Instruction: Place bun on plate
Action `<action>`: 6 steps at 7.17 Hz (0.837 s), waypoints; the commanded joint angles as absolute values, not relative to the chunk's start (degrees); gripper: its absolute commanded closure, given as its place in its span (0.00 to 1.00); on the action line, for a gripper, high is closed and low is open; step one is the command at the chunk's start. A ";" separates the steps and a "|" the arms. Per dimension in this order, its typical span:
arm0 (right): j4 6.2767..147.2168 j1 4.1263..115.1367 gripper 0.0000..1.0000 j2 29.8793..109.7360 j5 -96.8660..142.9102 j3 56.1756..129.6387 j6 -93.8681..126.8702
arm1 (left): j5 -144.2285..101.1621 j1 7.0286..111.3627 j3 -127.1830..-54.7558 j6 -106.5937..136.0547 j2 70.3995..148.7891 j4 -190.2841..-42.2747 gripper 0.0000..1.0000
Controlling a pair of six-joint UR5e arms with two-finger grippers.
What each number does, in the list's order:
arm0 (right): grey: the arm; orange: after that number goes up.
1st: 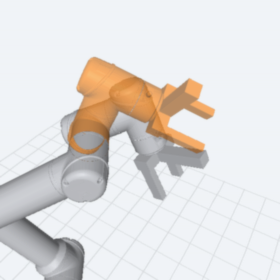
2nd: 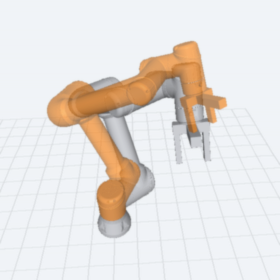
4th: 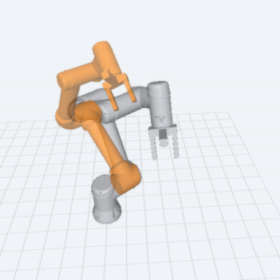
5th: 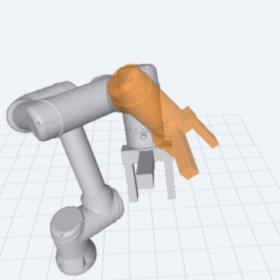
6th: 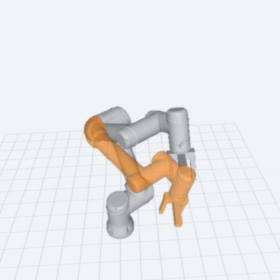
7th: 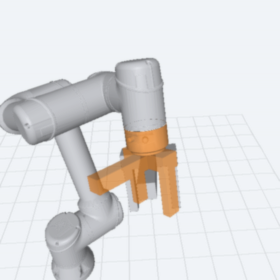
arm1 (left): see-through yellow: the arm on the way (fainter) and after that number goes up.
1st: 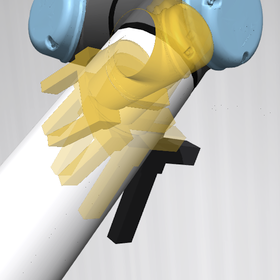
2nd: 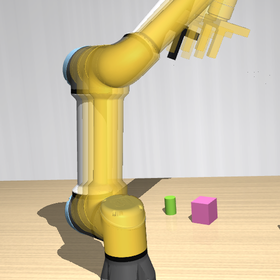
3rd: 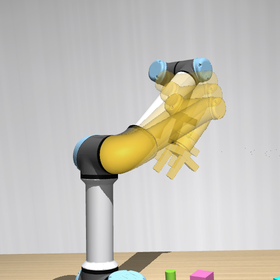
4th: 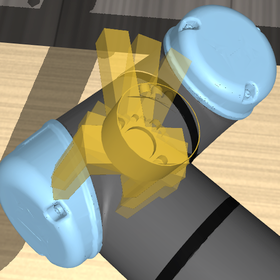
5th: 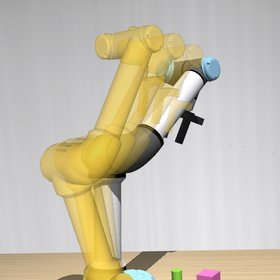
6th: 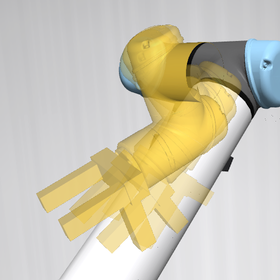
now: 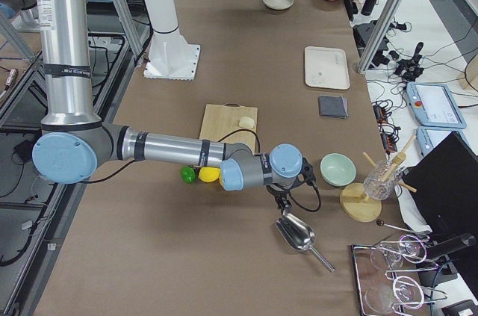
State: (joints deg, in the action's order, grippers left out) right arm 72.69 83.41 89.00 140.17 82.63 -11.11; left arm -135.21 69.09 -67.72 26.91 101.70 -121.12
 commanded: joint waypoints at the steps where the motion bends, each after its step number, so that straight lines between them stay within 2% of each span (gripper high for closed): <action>1: 72.69 83.41 0.00 88.95 140.10 82.97 -10.81 | -137.61 69.17 -68.55 27.68 101.69 -121.20 1.00; 4: 72.60 83.41 0.00 88.77 140.01 87.25 -3.30 | -144.29 69.00 -80.03 45.78 105.62 -120.50 1.00; 5: 72.68 83.15 0.00 88.86 140.36 89.28 -1.25 | -143.79 64.30 -85.29 57.28 107.73 -120.50 1.00; 6: 72.69 82.19 0.00 88.77 140.54 90.08 -0.88 | -140.74 57.46 -87.52 67.75 111.23 -120.59 1.00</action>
State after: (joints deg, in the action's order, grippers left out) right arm 72.66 82.99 88.83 140.30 88.51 -2.40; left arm -142.82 63.99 -83.64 55.06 107.64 -120.51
